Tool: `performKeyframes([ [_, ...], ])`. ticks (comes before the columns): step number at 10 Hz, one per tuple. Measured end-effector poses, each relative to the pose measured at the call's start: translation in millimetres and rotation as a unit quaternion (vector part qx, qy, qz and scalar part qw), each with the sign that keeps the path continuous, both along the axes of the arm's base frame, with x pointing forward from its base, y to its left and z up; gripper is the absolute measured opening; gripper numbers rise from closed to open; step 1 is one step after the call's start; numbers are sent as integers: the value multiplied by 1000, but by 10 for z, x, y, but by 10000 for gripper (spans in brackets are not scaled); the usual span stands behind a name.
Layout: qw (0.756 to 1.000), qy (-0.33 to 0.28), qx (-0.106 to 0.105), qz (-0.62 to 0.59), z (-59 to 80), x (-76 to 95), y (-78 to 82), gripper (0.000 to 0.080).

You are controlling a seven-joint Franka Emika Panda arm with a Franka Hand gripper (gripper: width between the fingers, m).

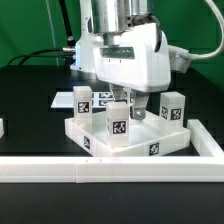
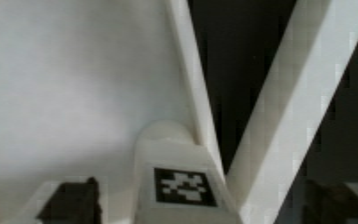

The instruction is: Assemble square table

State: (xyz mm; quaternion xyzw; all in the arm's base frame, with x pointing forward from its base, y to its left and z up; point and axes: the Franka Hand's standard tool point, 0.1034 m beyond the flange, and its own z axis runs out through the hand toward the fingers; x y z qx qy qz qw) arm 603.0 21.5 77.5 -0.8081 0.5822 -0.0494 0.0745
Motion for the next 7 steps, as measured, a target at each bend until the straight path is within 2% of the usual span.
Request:
performKeyframes([
  [1, 1000, 3, 1, 19, 2, -1, 44, 630],
  [2, 999, 4, 0, 37, 3, -1, 75, 630],
  [3, 995, 0, -11, 100, -2, -4, 70, 646],
  [7, 967, -11, -42, 252, -39, -48, -99, 649],
])
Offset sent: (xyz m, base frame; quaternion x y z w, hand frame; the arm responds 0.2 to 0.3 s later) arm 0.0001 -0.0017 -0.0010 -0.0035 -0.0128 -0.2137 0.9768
